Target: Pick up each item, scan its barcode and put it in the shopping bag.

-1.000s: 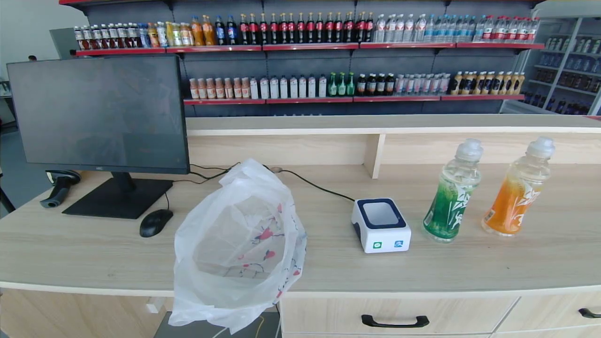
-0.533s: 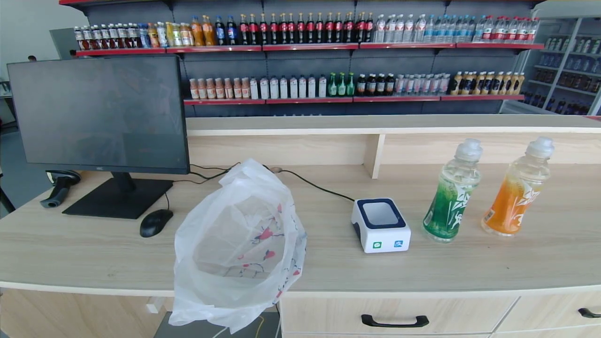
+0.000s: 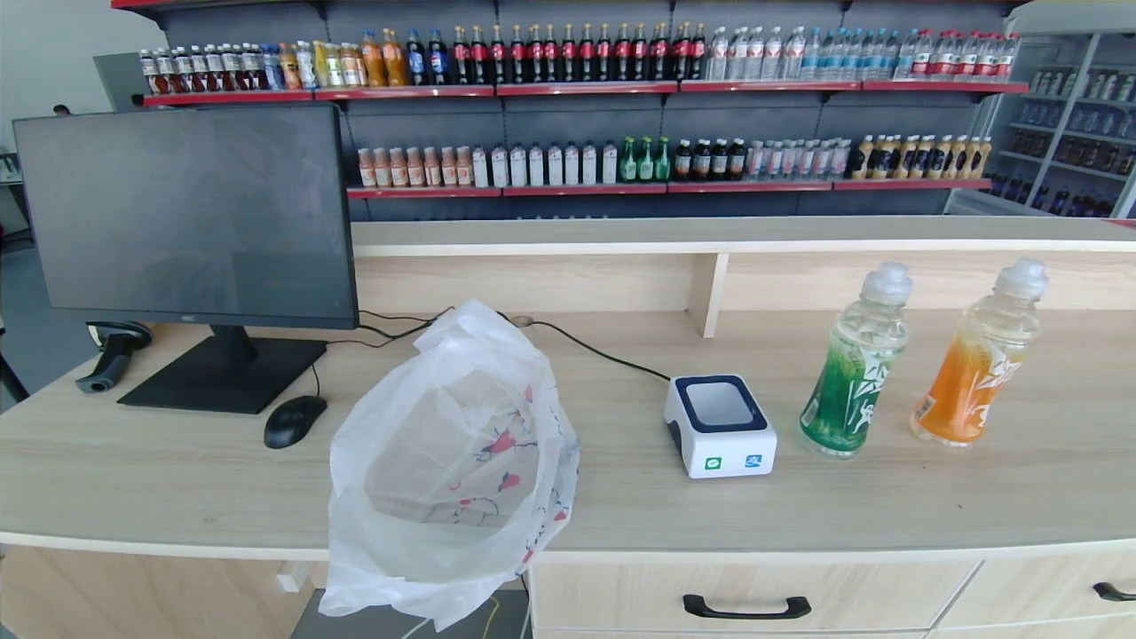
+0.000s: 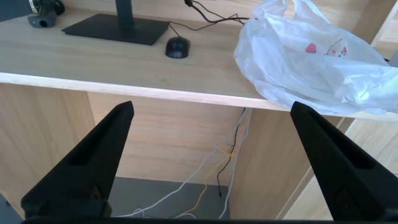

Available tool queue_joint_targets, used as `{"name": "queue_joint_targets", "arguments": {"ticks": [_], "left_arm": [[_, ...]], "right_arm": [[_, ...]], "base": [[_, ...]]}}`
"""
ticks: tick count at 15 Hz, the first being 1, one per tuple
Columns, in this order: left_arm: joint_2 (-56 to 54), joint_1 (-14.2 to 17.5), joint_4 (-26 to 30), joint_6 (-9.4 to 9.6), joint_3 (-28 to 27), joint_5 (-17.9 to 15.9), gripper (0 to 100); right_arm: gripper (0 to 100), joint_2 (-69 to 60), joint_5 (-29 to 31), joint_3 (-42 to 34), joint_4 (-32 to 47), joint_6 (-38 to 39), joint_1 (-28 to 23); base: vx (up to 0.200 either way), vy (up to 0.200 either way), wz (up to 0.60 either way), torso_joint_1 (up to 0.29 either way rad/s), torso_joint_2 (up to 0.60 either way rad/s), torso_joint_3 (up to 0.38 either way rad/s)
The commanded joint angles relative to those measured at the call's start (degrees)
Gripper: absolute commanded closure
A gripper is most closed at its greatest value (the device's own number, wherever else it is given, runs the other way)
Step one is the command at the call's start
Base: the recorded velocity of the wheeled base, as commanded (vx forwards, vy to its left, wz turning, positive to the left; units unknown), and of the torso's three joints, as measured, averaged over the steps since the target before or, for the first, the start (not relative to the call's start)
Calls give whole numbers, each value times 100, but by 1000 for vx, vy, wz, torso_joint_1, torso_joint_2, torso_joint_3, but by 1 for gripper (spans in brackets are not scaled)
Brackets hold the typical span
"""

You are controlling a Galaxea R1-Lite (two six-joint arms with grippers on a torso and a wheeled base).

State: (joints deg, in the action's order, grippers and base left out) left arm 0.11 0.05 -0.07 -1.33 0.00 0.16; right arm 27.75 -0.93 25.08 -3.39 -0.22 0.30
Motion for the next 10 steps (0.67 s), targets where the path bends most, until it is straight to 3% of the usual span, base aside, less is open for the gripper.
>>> {"name": "queue_joint_targets", "arguments": {"ticks": [1,6,10], "left_arm": [[-2,4,-1,-8,0,2,0],[-2,4,-1,-8,0,2,0],[-2,4,-1,-8,0,2,0]], "right_arm": [[0,838,-22,-214,-417,-101,49],[0,2033,-57,-1049,-1876,-66,321],[0,2455,-523,-952,-1946,-127,453]], "base": [[0,0,0,0,0,0],[0,0,0,0,0,0],[0,0,0,0,0,0]]}}
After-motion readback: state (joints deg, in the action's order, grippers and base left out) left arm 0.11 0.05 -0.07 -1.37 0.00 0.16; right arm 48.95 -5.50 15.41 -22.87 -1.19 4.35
